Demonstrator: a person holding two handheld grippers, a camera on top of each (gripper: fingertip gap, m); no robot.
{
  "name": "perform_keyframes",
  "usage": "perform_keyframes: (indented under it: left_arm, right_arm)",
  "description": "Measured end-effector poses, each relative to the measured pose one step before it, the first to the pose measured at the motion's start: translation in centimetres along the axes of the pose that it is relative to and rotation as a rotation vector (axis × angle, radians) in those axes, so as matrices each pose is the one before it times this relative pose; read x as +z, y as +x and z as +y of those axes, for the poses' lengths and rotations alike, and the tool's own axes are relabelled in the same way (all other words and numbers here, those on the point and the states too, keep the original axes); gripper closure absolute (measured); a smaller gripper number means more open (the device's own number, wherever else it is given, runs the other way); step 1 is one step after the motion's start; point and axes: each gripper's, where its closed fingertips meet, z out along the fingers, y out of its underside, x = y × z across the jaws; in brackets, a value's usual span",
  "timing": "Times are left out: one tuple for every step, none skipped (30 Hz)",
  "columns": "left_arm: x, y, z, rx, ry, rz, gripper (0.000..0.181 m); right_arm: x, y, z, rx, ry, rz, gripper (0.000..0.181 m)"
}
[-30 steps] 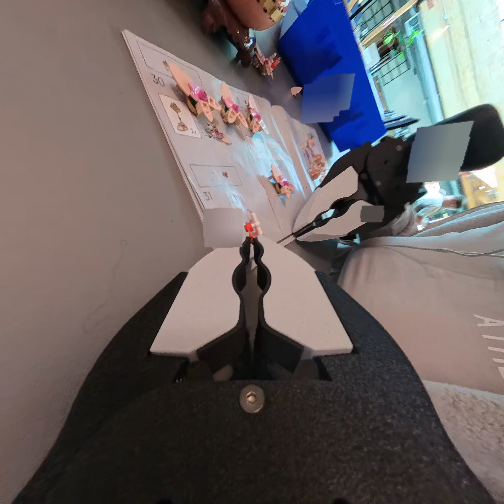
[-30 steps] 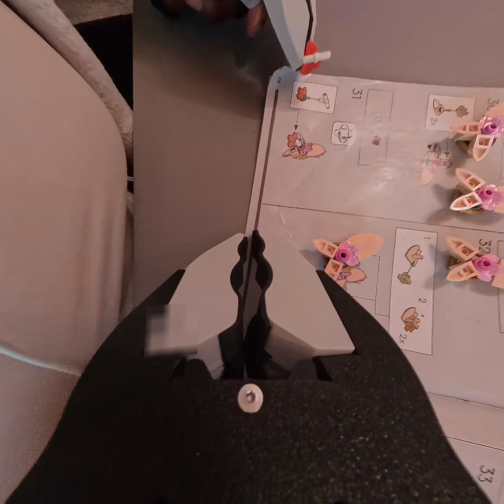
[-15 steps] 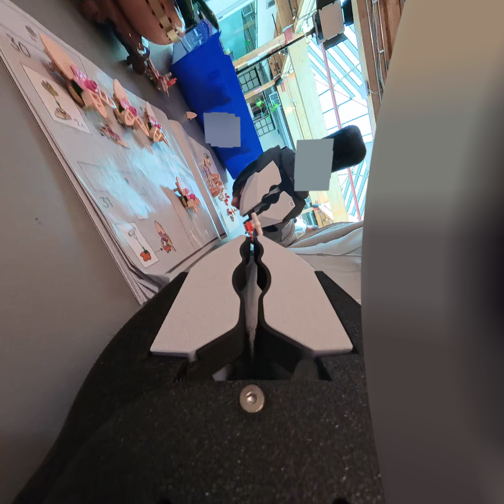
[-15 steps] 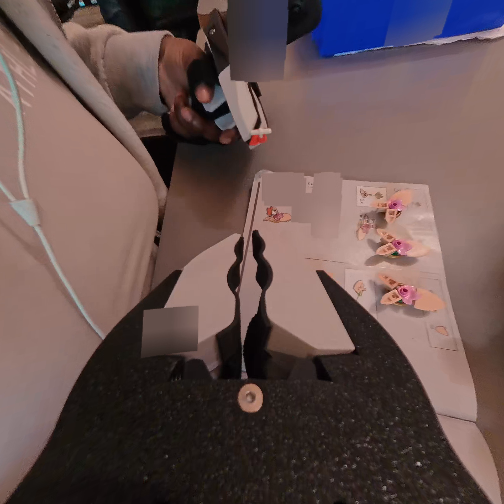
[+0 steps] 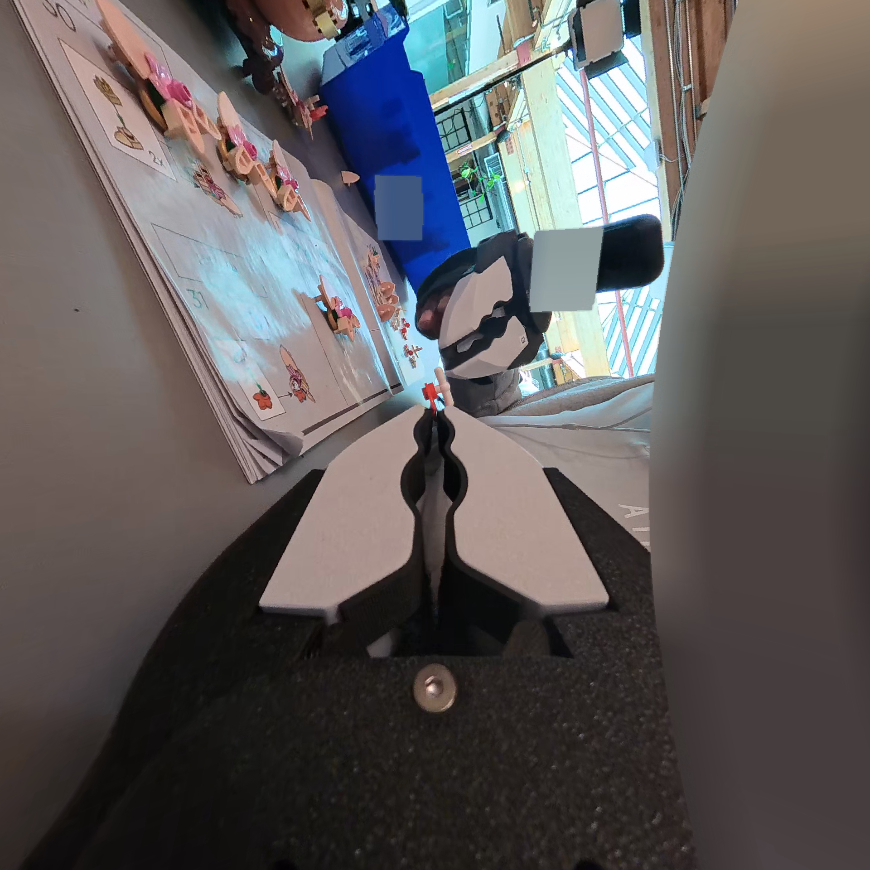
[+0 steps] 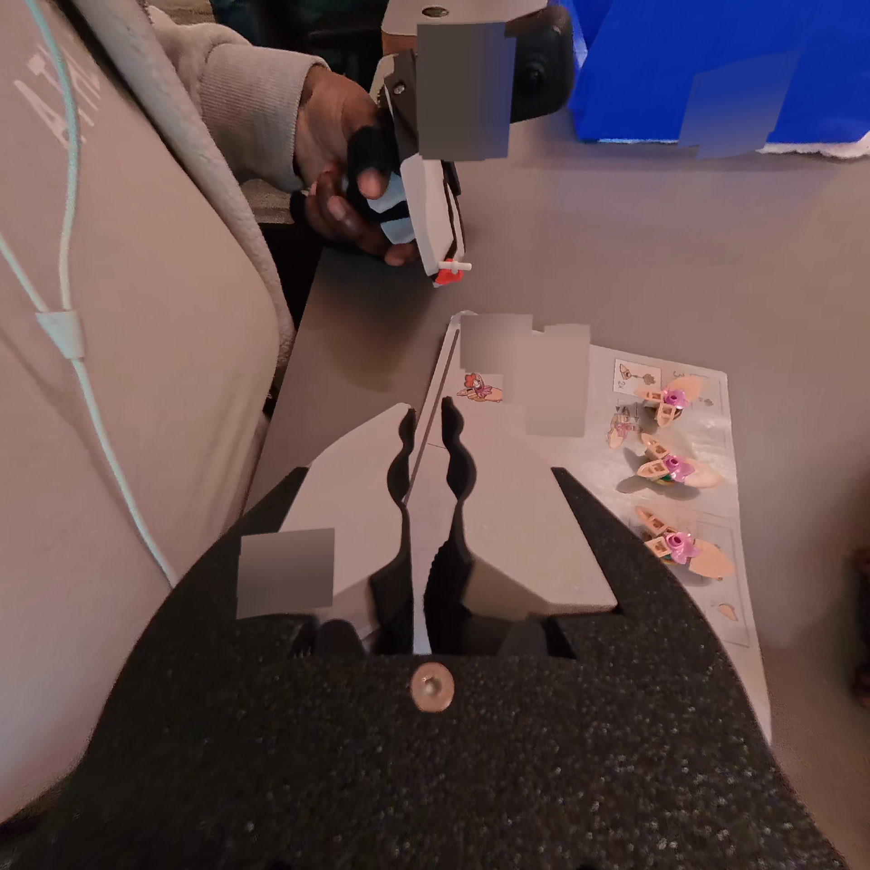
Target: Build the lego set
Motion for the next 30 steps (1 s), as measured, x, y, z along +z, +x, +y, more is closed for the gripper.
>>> perform_keyframes:
  left_arm:
    - [0.033,0.007,-0.003,0.0013,-0.0025,0.0015,0.180]
    - [0.031,0.009,0.011,0.0012,-0.0026,0.0012,0.180]
    - [0.053,0.040,0.016,0.0018,-0.0035,0.0024,0.180]
    - [0.055,0.013,0.073,0.0023,-0.0061,0.0007,0.180]
    - [0.096,-0.013,0.122,0.0036,-0.0081,-0.0021,0.180]
    - [0.116,-0.012,0.180,0.0051,-0.0102,-0.0023,0.180]
    - [0.162,0.057,0.243,0.0050,-0.0127,0.0019,0.180]
    - [0.205,0.109,0.307,0.0027,-0.0168,0.0048,0.180]
    - [0.237,0.089,0.346,0.0041,-0.0222,0.0031,0.180]
    - [0.271,0.014,0.369,0.0075,-0.0261,-0.0020,0.180]
    - [0.291,-0.010,0.353,0.0087,-0.0280,-0.0033,0.180]
    - [0.309,0.069,0.279,0.0072,-0.0267,0.0024,0.180]
    - [0.300,0.101,0.210,0.0021,-0.0236,0.0071,0.180]
    - [0.296,0.088,0.139,0.0002,-0.0204,0.0077,0.180]
    - [0.288,0.067,0.132,0.0012,-0.0188,0.0063,0.180]
    - [0.282,0.069,0.124,0.0022,-0.0186,0.0063,0.180]
    - [0.273,0.060,0.110,0.0021,-0.0169,0.0062,0.180]
    - [0.264,0.092,0.082,0.0023,-0.0137,0.0068,0.180]
    - [0.258,0.114,0.057,0.0033,-0.0116,0.0083,0.180]
    - [0.215,0.121,0.079,0.0047,-0.0115,0.0083,0.180]
    - [0.181,0.073,0.070,0.0058,-0.0105,0.0046,0.180]
    - [0.119,-0.003,0.037,0.0067,-0.0079,-0.0003,0.180]
    - [0.078,-0.027,0.018,0.0059,-0.0049,-0.0013,0.180]
    - [0.040,-0.082,0.004,0.0036,-0.0038,-0.0040,0.179]
    - [0.015,-0.069,-0.026,0.0022,-0.0005,-0.0031,0.180]
    - [-0.006,-0.027,-0.068,0.0000,0.0015,-0.0002,0.180]
    - [-0.008,-0.017,-0.052,-0.0008,0.0010,0.0015,0.180]
    - [-0.007,-0.022,-0.051,0.0010,0.0002,-0.0001,0.180]
    - [-0.010,-0.028,-0.019,0.0028,-0.0011,-0.0020,0.180]
    - [0.013,-0.035,0.019,0.0032,-0.0041,-0.0025,0.179]
  right_arm:
    - [-0.007,0.033,-0.065,-0.0183,0.0012,-0.0020,0.169]
    - [0.018,0.001,-0.061,-0.0188,0.0004,-0.0068,0.168]
    - [0.029,0.047,-0.056,-0.0175,-0.0020,-0.0054,0.167]
    - [0.031,0.042,-0.040,-0.0196,-0.0041,-0.0054,0.165]
    - [0.063,-0.003,-0.060,-0.0242,-0.0017,-0.0077,0.164]
    - [0.058,-0.038,-0.091,-0.0281,0.0012,-0.0082,0.163]
    - [0.054,-0.070,-0.131,-0.0313,0.0038,-0.0088,0.163]
    - [0.045,-0.125,-0.177,-0.0341,0.0084,-0.0118,0.164]
    - [0.037,-0.059,-0.234,-0.0341,0.0138,-0.0092,0.166]
    - [0.042,0.020,-0.330,-0.0310,0.0231,-0.0059,0.169]
    - [0.077,-0.009,-0.479,-0.0262,0.0306,-0.0107,0.173]
    - [0.130,-0.088,-0.580,-0.0243,0.0330,-0.0187,0.174]
    - [0.192,-0.111,-0.599,-0.0254,0.0316,-0.0201,0.174]
    - [0.267,-0.125,-0.472,-0.0284,0.0241,-0.0207,0.173]
    - [0.334,-0.037,-0.225,-0.0274,0.0070,-0.0132,0.170]
    - [0.385,-0.044,0.078,-0.0240,-0.0093,-0.0133,0.167]
    - [0.410,-0.086,0.295,-0.0168,-0.0217,-0.0127,0.166]
    - [0.384,-0.092,0.342,-0.0097,-0.0242,-0.0100,0.165]
    - [0.331,-0.256,0.245,-0.0080,-0.0178,-0.0160,0.165]
    - [0.253,-0.315,0.155,-0.0081,-0.0116,-0.0169,0.164]
    - [0.167,-0.298,0.073,-0.0079,-0.0068,-0.0134,0.164]
    - [0.097,-0.242,0.018,-0.0055,-0.0028,-0.0088,0.164]
    - [0.038,-0.154,0.063,-0.0022,-0.0060,-0.0045,0.164]
    - [0.000,-0.078,0.103,0.0003,-0.0085,-0.0015,0.165]
    - [-0.018,-0.053,0.088,0.0013,-0.0073,-0.0011,0.168]
    - [-0.021,-0.069,0.044,0.0019,-0.0033,-0.0024,0.170]
    - [-0.024,-0.094,0.033,0.0021,-0.0020,-0.0039,0.173]
    - [-0.007,-0.055,0.036,0.0021,-0.0030,-0.0016,0.175]
    - [0.009,-0.026,0.041,0.0026,-0.0033,0.0007,0.175]
    - [0.011,-0.052,0.053,0.0002,-0.0035,0.0001,0.175]
